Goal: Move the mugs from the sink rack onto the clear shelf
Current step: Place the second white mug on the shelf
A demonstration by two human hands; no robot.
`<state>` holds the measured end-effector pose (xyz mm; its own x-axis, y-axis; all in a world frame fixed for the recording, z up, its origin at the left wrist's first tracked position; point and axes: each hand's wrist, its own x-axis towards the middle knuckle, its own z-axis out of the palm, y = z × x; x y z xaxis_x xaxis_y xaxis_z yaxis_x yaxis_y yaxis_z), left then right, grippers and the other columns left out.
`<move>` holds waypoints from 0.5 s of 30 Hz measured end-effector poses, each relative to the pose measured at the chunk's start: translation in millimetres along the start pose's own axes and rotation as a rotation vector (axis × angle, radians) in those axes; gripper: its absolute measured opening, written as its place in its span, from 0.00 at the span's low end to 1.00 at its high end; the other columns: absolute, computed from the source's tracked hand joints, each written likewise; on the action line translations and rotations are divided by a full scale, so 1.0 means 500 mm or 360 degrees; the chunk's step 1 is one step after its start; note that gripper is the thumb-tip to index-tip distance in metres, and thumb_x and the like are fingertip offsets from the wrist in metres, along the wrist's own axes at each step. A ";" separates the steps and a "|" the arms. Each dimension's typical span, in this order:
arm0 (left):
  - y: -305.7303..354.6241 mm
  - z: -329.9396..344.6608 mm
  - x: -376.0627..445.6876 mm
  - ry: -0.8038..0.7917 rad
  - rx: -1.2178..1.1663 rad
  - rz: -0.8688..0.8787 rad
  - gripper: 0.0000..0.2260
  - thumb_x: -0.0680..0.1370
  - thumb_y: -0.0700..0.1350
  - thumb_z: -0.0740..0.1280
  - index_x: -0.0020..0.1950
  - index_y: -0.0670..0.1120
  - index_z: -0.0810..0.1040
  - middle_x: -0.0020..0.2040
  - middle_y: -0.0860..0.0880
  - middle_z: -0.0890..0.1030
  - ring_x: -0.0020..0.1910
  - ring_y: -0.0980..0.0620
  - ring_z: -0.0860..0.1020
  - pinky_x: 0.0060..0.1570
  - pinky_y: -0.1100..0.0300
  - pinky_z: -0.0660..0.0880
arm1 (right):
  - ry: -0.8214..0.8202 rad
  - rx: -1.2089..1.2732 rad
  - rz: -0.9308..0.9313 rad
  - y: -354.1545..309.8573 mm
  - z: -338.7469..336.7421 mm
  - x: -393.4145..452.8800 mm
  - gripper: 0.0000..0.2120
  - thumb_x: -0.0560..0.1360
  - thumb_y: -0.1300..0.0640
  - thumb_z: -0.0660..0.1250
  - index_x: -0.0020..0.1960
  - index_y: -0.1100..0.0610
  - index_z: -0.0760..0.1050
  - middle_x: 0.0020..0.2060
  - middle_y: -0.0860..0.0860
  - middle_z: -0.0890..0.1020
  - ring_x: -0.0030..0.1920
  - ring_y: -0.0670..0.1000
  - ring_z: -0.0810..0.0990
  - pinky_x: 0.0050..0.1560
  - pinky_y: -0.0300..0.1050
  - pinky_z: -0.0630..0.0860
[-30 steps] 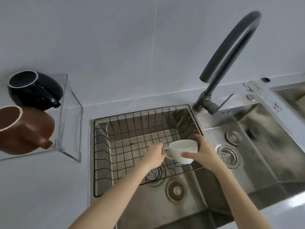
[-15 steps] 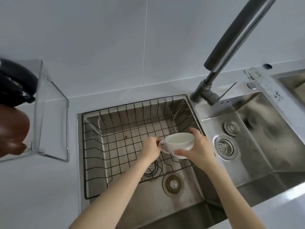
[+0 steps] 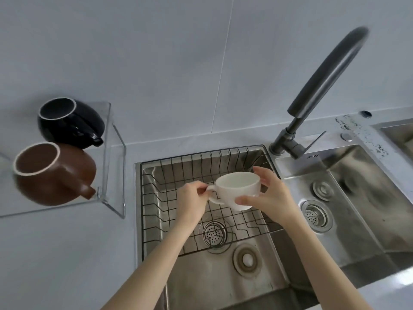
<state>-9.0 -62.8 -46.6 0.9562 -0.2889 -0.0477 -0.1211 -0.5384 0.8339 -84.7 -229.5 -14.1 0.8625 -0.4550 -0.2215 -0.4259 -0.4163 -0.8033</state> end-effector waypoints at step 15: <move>-0.015 -0.352 -0.154 0.0510 -0.0023 0.0346 0.07 0.69 0.38 0.71 0.46 0.40 0.82 0.35 0.54 0.80 0.37 0.67 0.79 0.36 0.78 0.70 | -0.0267 0.0138 -0.0537 -0.283 0.098 -0.138 0.18 0.53 0.56 0.81 0.38 0.54 0.77 0.50 0.42 0.78 0.46 0.45 0.77 0.40 0.33 0.74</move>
<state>-34.9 102.8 47.2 0.9437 -0.1316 0.3035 -0.3285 -0.4799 0.8135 -70.6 -100.7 87.6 0.9860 -0.1660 -0.0184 -0.0922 -0.4490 -0.8888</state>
